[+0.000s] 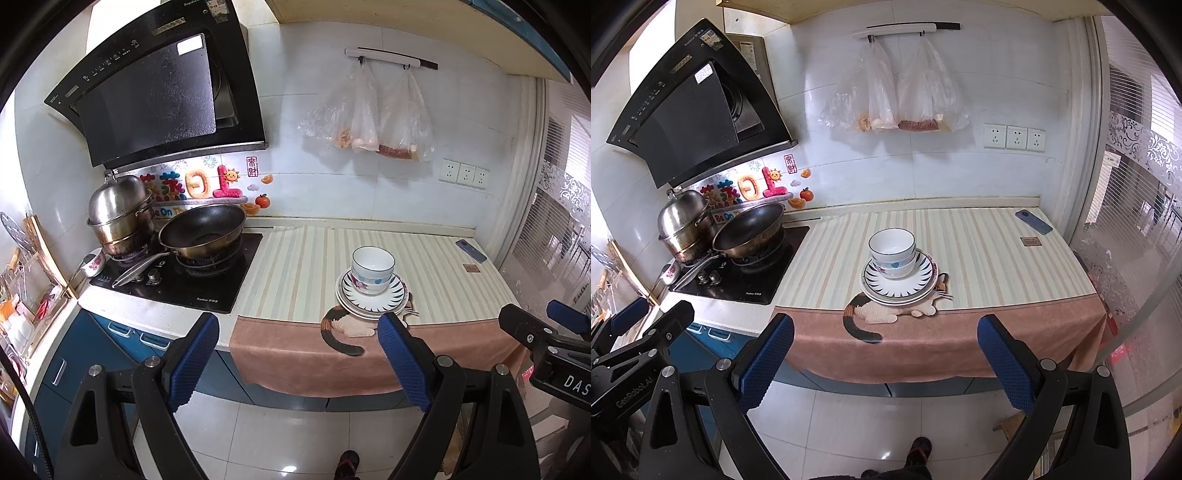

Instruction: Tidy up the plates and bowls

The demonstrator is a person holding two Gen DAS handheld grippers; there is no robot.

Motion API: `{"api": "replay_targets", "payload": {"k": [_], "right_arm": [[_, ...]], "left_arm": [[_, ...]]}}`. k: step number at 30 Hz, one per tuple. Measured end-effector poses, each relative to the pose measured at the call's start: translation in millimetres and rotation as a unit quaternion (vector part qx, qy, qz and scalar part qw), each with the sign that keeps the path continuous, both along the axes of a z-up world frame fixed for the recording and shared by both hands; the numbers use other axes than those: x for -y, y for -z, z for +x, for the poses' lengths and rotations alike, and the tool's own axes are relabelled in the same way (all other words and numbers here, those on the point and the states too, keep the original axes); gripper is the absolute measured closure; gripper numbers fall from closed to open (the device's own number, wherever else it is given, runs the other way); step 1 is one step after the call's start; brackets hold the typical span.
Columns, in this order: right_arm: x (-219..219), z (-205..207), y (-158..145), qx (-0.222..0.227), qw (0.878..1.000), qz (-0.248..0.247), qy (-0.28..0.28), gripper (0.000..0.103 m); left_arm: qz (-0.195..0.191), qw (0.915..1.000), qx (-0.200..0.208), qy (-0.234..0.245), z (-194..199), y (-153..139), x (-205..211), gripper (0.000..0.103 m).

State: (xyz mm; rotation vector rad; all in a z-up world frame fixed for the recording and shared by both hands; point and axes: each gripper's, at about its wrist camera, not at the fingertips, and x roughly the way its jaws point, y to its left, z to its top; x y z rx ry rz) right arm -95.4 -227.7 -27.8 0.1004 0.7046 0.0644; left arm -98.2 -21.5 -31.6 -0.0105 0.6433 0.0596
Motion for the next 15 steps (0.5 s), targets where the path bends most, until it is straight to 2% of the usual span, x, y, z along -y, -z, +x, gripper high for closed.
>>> {"api": "replay_targets", "payload": {"k": [15], "right_arm": [[-0.4, -0.3, 0.2, 0.000, 1.000, -0.001, -0.001, 0.002]], "left_arm": [[0.005, 0.9999, 0.012, 0.004, -6.2, -6.7, 10.7, 0.015]]}}
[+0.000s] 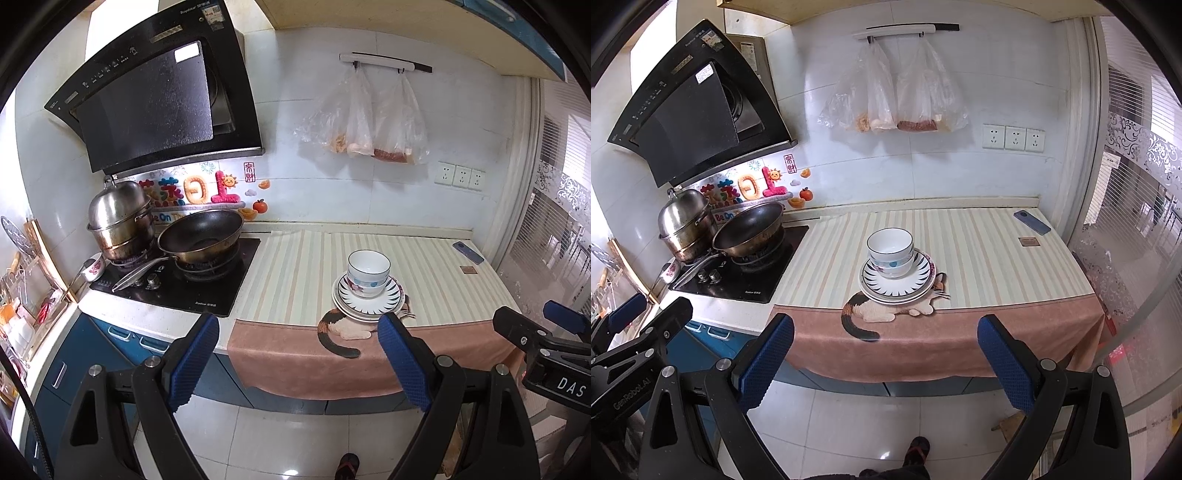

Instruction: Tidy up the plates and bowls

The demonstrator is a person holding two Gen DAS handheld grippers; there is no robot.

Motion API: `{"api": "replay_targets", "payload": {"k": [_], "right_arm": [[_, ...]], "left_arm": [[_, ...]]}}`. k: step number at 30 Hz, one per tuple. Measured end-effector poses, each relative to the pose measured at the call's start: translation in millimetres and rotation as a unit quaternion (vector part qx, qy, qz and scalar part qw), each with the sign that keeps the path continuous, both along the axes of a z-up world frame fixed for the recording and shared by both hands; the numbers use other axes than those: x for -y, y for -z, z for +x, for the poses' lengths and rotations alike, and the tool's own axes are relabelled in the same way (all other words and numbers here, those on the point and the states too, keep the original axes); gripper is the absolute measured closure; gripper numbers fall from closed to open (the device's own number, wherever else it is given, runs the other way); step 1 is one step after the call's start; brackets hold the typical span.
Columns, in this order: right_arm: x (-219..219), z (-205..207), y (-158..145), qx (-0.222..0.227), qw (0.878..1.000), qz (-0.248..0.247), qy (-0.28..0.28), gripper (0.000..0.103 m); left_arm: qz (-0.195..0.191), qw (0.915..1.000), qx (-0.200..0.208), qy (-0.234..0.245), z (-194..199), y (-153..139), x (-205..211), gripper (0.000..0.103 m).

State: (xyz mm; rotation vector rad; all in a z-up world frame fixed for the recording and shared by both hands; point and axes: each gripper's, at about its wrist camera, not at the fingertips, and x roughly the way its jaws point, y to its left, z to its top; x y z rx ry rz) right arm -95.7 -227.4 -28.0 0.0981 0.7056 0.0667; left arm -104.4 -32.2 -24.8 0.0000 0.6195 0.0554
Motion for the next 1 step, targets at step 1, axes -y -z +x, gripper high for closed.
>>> {"api": "replay_targets", "payload": {"k": [1], "right_arm": [[-0.1, -0.1, 0.0, 0.000, 1.000, 0.000, 0.000, 0.002]], "left_arm": [[0.000, 1.0000, 0.000, 0.001, -0.2, -0.6, 0.6, 0.015]]}}
